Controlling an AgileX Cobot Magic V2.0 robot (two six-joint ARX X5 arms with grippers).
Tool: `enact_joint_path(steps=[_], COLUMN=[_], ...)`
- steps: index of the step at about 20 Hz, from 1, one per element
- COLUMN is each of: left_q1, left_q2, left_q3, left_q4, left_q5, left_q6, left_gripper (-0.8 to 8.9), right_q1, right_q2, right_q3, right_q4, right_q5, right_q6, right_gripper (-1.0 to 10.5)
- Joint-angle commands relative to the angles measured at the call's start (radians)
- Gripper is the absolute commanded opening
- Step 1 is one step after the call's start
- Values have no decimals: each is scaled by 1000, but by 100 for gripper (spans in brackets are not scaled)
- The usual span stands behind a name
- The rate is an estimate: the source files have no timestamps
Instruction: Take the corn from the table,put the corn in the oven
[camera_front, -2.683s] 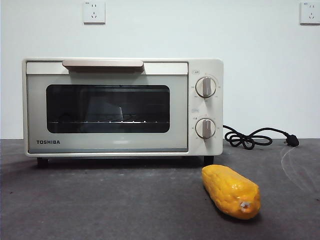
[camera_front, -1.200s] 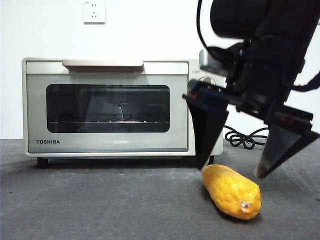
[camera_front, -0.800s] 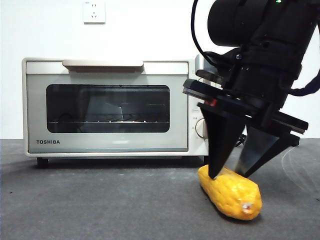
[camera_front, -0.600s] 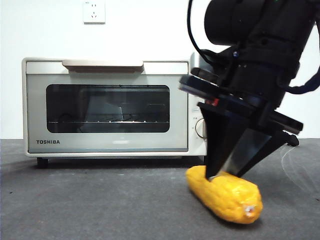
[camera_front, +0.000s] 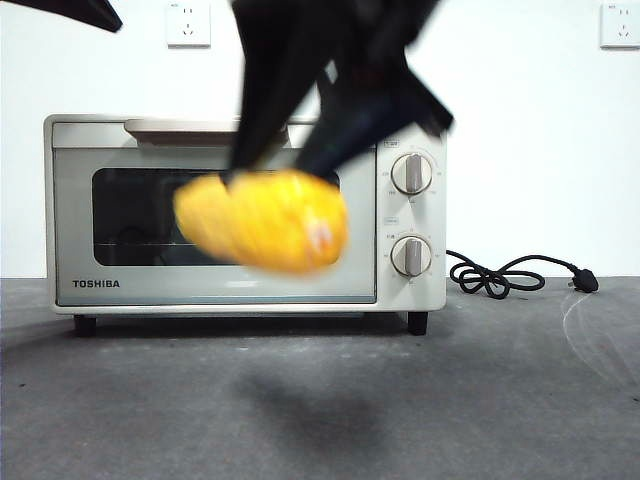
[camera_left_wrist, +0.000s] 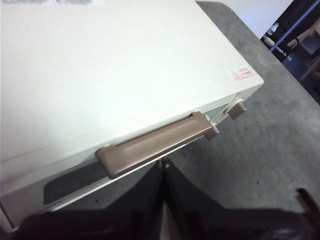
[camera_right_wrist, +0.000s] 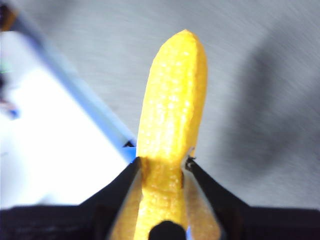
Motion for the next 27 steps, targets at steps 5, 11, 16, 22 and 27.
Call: enact_joint_path(steps=[5,11,16,22,27], left_q1=[-6,-16,-50,-93,-109], left_q2=[61,92,119,153,166], left_q3=[1,1,0,1,0], left_q4=[70,69,75,82,101], left_q5=[5,4,-27,-109,-158], left_q6=[8,8,9,12,14], left_gripper=[-5,-5,-5,-5,-5], right_q1=[48,47,47,47,47], right_q2=[-137,-264,-343,-404,-431], right_q3=[146,166,171,171,171], right_q4=[-112,-122,-134,-154,-179], right_q5=[72,118,150,175,189], right_q6=[-40,-39,-36,-27,-27], right_gripper=[-12,-12,-12,-12,-12])
